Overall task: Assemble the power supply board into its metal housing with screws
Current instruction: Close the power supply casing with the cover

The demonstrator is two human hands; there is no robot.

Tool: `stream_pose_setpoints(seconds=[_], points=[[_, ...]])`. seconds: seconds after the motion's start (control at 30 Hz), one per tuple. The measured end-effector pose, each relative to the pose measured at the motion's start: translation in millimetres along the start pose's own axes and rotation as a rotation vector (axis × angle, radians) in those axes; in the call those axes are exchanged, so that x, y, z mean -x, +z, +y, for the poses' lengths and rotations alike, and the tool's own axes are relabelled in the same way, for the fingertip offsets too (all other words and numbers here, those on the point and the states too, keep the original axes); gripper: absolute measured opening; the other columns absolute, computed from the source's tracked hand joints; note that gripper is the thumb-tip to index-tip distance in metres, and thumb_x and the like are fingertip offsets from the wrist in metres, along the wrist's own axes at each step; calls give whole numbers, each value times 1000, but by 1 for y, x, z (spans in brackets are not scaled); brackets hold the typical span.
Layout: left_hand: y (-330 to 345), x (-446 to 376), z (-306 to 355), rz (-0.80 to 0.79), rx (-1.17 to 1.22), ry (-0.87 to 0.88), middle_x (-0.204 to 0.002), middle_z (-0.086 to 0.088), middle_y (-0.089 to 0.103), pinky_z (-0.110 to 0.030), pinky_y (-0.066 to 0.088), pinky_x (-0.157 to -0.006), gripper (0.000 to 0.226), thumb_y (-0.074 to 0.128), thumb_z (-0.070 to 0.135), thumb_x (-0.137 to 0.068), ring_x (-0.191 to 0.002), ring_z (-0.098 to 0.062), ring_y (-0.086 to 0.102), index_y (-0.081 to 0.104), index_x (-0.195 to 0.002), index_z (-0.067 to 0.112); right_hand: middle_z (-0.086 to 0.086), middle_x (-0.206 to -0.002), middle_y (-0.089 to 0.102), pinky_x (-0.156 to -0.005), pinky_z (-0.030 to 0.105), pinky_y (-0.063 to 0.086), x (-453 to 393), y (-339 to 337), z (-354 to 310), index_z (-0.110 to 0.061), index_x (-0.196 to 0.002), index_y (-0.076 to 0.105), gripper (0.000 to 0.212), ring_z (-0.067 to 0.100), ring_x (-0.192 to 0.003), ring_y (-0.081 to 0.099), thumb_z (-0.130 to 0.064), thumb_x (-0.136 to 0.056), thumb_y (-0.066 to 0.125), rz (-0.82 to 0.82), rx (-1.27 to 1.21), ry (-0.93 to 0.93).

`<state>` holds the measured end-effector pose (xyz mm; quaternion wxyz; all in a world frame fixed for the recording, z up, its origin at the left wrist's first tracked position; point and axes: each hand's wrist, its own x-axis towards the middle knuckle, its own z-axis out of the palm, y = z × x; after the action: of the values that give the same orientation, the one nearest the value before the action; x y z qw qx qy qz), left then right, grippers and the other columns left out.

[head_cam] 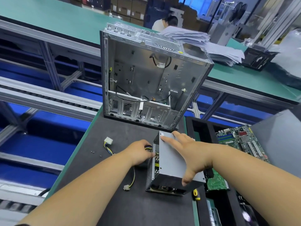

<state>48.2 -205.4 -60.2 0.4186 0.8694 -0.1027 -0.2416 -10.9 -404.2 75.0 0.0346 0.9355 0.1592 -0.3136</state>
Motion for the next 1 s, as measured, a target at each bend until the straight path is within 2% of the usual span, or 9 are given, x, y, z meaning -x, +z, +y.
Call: stream_pose_setpoints(seconds=[0.2, 0.3, 0.43, 0.5, 0.57, 0.63, 0.7, 0.83, 1.0], points=[[1, -1, 2, 10, -30, -23, -114, 3, 65, -31, 49, -90, 43, 72, 41, -82, -102, -18, 61, 60, -121, 25, -8, -159, -27, -119, 45, 16, -1, 0, 0, -59, -140, -28, 148, 21, -150, -17, -54, -50, 90, 1, 10, -2], [1, 0, 1, 1, -13, -26, -116, 2, 66, -32, 49, -93, 45, 72, 42, -82, -104, -18, 61, 60, -122, 25, -5, -160, -27, -119, 50, 19, -3, 11, -4, -58, -140, -28, 149, 25, -150, -18, -54, -49, 89, 22, 18, 15], [-3, 4, 2, -9, -18, -26, -116, 1, 65, -29, 46, -89, 34, 59, 43, -92, -108, -21, 61, 61, -121, 24, 3, -160, -26, -121, 51, 9, -13, 26, -8, -53, -143, -29, 151, 29, -149, -19, -56, -48, 88, 57, 71, 21], [-6, 8, 4, -36, 47, -38, -106, 2, 67, -30, 44, -82, 29, 45, 45, -100, -106, -21, 61, 63, -109, 24, 5, -160, -26, -121, 53, 7, -18, 31, -9, -49, -145, -28, 152, 30, -149, -18, -57, -48, 88, 60, 93, 25], [-9, 11, 7, -62, 116, -48, -92, 9, 66, -26, 41, -72, 34, 38, 53, -100, -93, -13, 62, 61, -92, 28, 5, -160, -26, -121, 55, 7, -23, 35, -9, -49, -145, -28, 152, 30, -149, -17, -57, -48, 88, 49, 102, 34], [-10, 14, 9, -77, 129, -49, -95, 14, 65, -22, 38, -69, 38, 43, 65, -92, -90, -4, 59, 62, -97, 32, 4, -159, -26, -121, 55, 7, -27, 39, -9, -50, -143, -29, 153, 30, -149, -18, -57, -47, 89, 36, 97, 41], [-9, 14, 7, -73, 81, -37, -108, 13, 63, -23, 39, -72, 48, 54, 69, -84, -99, -7, 58, 62, -113, 32, 4, -160, -27, -121, 56, 7, -31, 43, -10, -50, -143, -29, 153, 31, -149, -19, -57, -47, 90, 21, 91, 46], [-6, 11, 5, -54, 27, -31, -114, 9, 63, -24, 41, -77, 52, 71, 55, -78, -101, -10, 59, 58, -121, 29, 5, -160, -28, -120, 58, 7, -34, 46, -10, -51, -143, -29, 153, 33, -149, -19, -56, -49, 91, 6, 84, 44], [-4, 10, 4, -64, 78, -47, -113, 9, 64, -19, 42, -71, 52, 74, 48, -79, -96, -8, 61, 57, -123, 28, 7, -160, -27, -120, 57, 7, -35, 48, -9, -50, -144, -30, 153, 32, -148, -19, -56, -49, 91, 2, 99, 46]])
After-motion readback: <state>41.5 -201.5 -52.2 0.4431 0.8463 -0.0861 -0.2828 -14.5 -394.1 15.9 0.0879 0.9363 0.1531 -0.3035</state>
